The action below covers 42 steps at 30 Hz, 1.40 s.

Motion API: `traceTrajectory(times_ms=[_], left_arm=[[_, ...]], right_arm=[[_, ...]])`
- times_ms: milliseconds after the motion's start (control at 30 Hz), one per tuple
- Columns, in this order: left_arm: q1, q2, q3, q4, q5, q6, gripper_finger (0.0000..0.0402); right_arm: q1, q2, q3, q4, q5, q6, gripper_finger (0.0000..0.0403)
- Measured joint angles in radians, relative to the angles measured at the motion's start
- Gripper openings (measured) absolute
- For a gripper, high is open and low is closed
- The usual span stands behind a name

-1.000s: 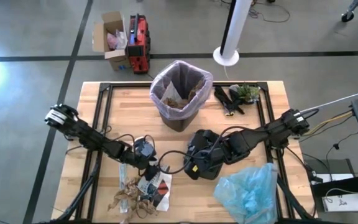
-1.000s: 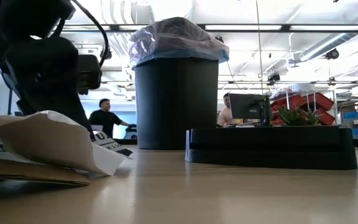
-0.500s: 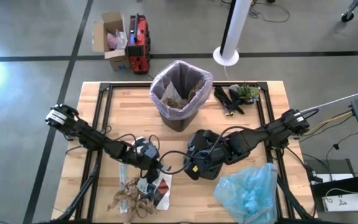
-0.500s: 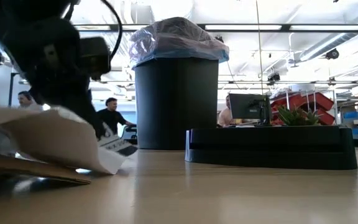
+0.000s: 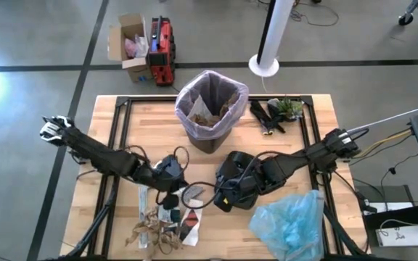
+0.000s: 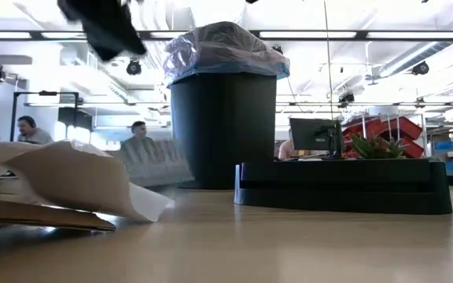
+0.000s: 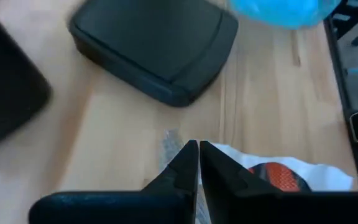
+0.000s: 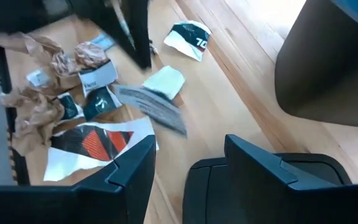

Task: Place trash/remove bag and relplace
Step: Put the white paper into the black trash bin

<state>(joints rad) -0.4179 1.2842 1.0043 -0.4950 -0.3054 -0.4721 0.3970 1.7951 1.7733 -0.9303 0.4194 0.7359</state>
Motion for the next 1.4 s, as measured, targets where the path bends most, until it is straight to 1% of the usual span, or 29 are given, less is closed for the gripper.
traceTrajectory(times_ms=[100,200,267,367,467,567,700,767,933,1000,1067,1167,1267,1400], left_arm=[[-0.001,-0.053,0.055,-0.027,-0.049,0.034,0.0001],[0.006,-0.095,0.072,-0.026,-0.065,0.038,0.0002],[0.008,-0.115,0.065,-0.037,-0.082,0.03,0.0004],[0.008,-0.135,0.059,-0.088,-0.09,-0.002,0.0008],[0.003,-0.137,0.041,-0.179,-0.069,-0.051,0.0008],[-0.018,-0.137,-0.008,-0.213,-0.048,-0.096,0.0009],[-0.041,-0.131,-0.109,-0.161,0.008,-0.189,0.0009],[-0.049,-0.13,-0.171,-0.097,0.024,-0.249,0.0009],[-0.075,-0.125,-0.315,0.051,0.032,-0.397,0.0009],[-0.081,-0.122,-0.35,0.075,0.053,-0.433,0.0009],[-0.084,-0.117,-0.372,0.092,0.084,-0.453,0.0009],[-0.09,-0.119,-0.385,0.088,0.089,-0.464,0.0009],[-0.09,-0.12,-0.384,0.092,0.088,-0.455,0.0009],[-0.09,-0.122,-0.377,0.108,0.085,-0.45,0.0009]], right_arm=[[0.0,0.015,0.0,0.001,0.0,-0.011,0.0185],[0.0,0.029,0.0,0.005,0.0,-0.015,0.0186],[0.0,0.04,0.0,0.04,0.001,-0.024,0.0186],[0.0,0.071,0.0,0.119,0.001,-0.088,0.0188],[0.0,0.112,0.0,0.195,-0.001,-0.159,0.0192],[-0.008,0.161,0.0,0.233,-0.001,-0.214,0.0199],[-0.045,0.231,0.0,0.241,-0.003,-0.232,0.021],[-0.066,0.272,0.0,0.264,-0.016,-0.252,0.022],[-0.098,0.359,0.0,0.45,-0.094,-0.336,0.0259],[-0.103,0.393,0.0,0.52,-0.127,-0.363,0.0279],[-0.105,0.429,0.0,0.575,-0.137,-0.397,0.0299],[-0.105,0.481,0.0,0.628,-0.16,-0.463,0.0319],[-0.105,0.523,0.0,0.646,-0.169,-0.482,0.0323],[-0.107,0.563,0.0,0.658,-0.168,-0.475,0.031]])
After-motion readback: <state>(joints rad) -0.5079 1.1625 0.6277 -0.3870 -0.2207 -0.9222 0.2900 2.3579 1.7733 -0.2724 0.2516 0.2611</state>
